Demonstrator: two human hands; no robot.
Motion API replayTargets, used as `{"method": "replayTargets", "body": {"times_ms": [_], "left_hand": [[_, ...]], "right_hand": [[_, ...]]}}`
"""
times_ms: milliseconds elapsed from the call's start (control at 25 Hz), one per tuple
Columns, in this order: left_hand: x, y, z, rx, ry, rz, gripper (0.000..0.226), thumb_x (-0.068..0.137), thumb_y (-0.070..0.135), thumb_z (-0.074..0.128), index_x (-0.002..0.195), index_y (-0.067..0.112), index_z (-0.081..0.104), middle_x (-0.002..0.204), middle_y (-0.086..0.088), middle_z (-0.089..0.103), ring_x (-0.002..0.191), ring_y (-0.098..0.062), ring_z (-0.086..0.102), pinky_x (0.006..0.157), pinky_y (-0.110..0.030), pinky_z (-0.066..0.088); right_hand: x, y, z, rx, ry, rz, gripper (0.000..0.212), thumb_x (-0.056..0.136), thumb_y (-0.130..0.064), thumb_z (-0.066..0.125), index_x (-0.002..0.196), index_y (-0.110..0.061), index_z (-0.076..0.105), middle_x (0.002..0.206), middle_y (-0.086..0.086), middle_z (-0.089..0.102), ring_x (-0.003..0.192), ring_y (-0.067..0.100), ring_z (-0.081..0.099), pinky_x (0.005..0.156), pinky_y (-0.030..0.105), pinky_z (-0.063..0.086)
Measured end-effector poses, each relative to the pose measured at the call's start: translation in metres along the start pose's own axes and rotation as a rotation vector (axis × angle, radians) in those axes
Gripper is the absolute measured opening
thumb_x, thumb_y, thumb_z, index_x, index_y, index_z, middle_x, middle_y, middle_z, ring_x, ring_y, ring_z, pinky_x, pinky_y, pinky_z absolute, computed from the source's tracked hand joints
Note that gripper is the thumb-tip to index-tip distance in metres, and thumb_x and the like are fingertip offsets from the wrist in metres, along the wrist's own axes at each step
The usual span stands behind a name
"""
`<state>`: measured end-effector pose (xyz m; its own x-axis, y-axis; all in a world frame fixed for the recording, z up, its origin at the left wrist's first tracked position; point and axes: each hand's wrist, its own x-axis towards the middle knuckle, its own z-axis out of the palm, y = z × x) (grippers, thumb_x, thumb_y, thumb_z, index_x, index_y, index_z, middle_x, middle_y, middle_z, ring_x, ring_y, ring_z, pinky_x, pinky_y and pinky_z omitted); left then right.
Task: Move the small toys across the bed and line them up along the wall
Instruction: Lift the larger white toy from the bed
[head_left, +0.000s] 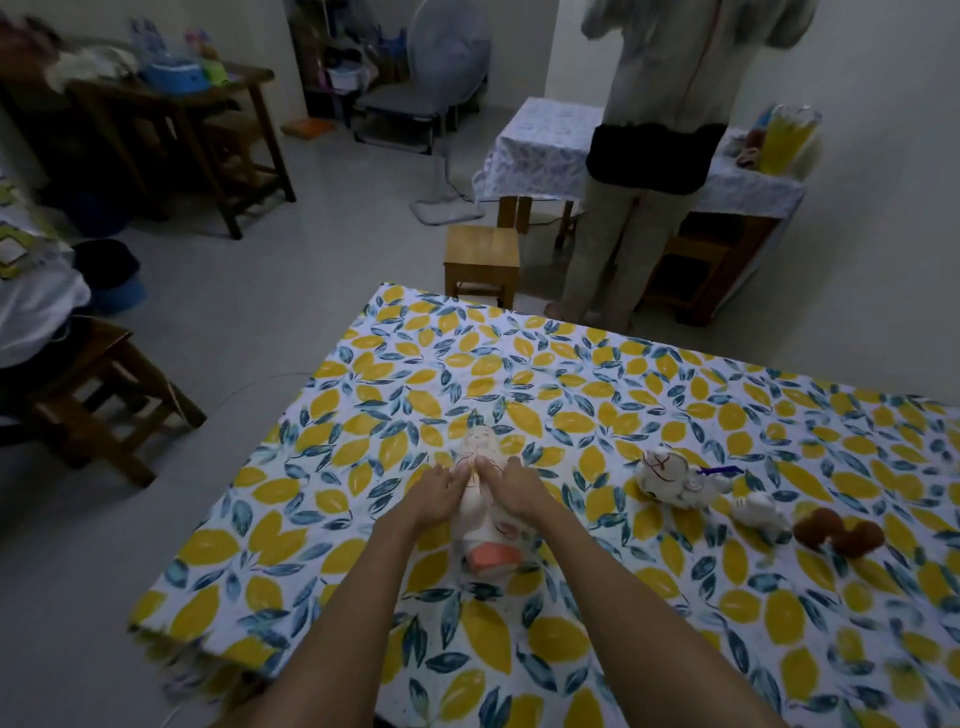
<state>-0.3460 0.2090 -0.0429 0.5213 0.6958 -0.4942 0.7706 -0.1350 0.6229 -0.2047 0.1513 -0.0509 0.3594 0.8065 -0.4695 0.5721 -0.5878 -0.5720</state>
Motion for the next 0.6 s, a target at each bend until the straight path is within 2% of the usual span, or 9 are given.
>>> {"method": "replayTargets", "body": {"times_ms": [40, 80, 120, 160, 240, 280, 400, 480, 600], "left_hand": [[0.002, 0.002, 0.000, -0.047, -0.018, 0.012, 0.106, 0.075, 0.087, 0.008, 0.148, 0.015, 0.036, 0.157, -0.017, 0.033, 0.144, -0.032, 0.033, 0.120, -0.045, 0.029], [0.002, 0.006, 0.000, -0.087, -0.035, 0.019, 0.095, 0.082, 0.080, 0.014, 0.151, 0.016, 0.029, 0.159, -0.013, 0.030, 0.146, -0.030, 0.031, 0.120, -0.044, 0.029], [-0.002, 0.015, -0.003, -0.150, -0.057, 0.029, 0.083, 0.090, 0.070, 0.023, 0.153, 0.017, 0.021, 0.161, -0.010, 0.025, 0.147, -0.029, 0.029, 0.119, -0.045, 0.032], [0.000, 0.023, -0.006, -0.242, -0.092, 0.040, 0.076, 0.094, 0.061, 0.031, 0.155, 0.018, 0.015, 0.161, -0.009, 0.025, 0.146, -0.029, 0.031, 0.114, -0.046, 0.038], [0.006, 0.044, -0.017, -0.427, -0.155, 0.099, 0.071, 0.096, 0.045, 0.048, 0.154, 0.023, 0.015, 0.155, -0.013, 0.036, 0.138, -0.032, 0.043, 0.093, -0.041, 0.054], [0.011, 0.056, -0.023, -0.475, -0.173, 0.132, 0.069, 0.095, 0.036, 0.055, 0.153, 0.023, 0.019, 0.150, -0.015, 0.043, 0.134, -0.032, 0.048, 0.089, -0.041, 0.056], [0.027, 0.093, -0.034, -0.438, -0.156, 0.236, 0.062, 0.089, 0.016, 0.067, 0.144, 0.013, 0.038, 0.143, -0.013, 0.050, 0.133, -0.032, 0.048, 0.105, -0.052, 0.048], [0.036, 0.109, -0.033, -0.417, -0.106, 0.268, 0.061, 0.086, 0.007, 0.070, 0.139, 0.010, 0.042, 0.140, -0.014, 0.052, 0.129, -0.032, 0.051, 0.105, -0.051, 0.048], [0.041, 0.118, -0.022, -0.368, -0.101, 0.309, 0.061, 0.083, -0.002, 0.070, 0.133, 0.013, 0.041, 0.132, -0.015, 0.055, 0.124, -0.033, 0.055, 0.101, -0.053, 0.051]], "right_hand": [[0.006, 0.004, 0.004, 0.068, 0.022, 0.030, 0.090, 0.075, -0.090, 0.025, 0.100, -0.009, 0.054, 0.074, 0.016, 0.054, 0.104, 0.039, 0.064, 0.075, 0.032, 0.043], [0.012, 0.014, 0.006, 0.117, 0.047, 0.037, 0.087, 0.069, -0.094, 0.026, 0.086, -0.013, 0.051, 0.061, 0.007, 0.043, 0.088, 0.036, 0.066, 0.069, 0.031, 0.045], [0.009, 0.016, 0.000, 0.198, 0.058, 0.048, 0.080, 0.072, -0.091, 0.034, 0.077, -0.012, 0.050, 0.057, 0.004, 0.040, 0.074, 0.031, 0.063, 0.065, 0.031, 0.047], [0.003, 0.016, -0.010, 0.274, 0.086, 0.053, 0.075, 0.076, -0.083, 0.046, 0.074, -0.008, 0.053, 0.061, 0.005, 0.049, 0.069, 0.026, 0.061, 0.063, 0.031, 0.048], [-0.013, 0.013, -0.039, 0.430, 0.177, 0.046, 0.072, 0.070, -0.076, 0.060, 0.101, -0.010, 0.063, 0.090, 0.006, 0.068, 0.085, 0.022, 0.067, 0.069, 0.033, 0.054], [-0.015, 0.014, -0.055, 0.488, 0.205, 0.027, 0.078, 0.065, -0.075, 0.065, 0.112, -0.013, 0.063, 0.102, 0.004, 0.071, 0.093, 0.022, 0.069, 0.077, 0.037, 0.058], [-0.017, 0.012, -0.103, 0.516, 0.231, -0.050, 0.070, 0.066, -0.057, 0.080, 0.118, -0.014, 0.062, 0.113, 0.004, 0.070, 0.100, 0.022, 0.069, 0.087, 0.045, 0.060], [-0.014, 0.014, -0.123, 0.497, 0.246, -0.040, 0.070, 0.067, -0.044, 0.085, 0.124, -0.015, 0.056, 0.119, 0.004, 0.066, 0.105, 0.023, 0.065, 0.089, 0.044, 0.058], [-0.016, 0.023, -0.132, 0.466, 0.261, -0.004, 0.079, 0.061, -0.036, 0.090, 0.127, -0.016, 0.049, 0.123, 0.003, 0.060, 0.110, 0.024, 0.060, 0.093, 0.046, 0.056]]}}
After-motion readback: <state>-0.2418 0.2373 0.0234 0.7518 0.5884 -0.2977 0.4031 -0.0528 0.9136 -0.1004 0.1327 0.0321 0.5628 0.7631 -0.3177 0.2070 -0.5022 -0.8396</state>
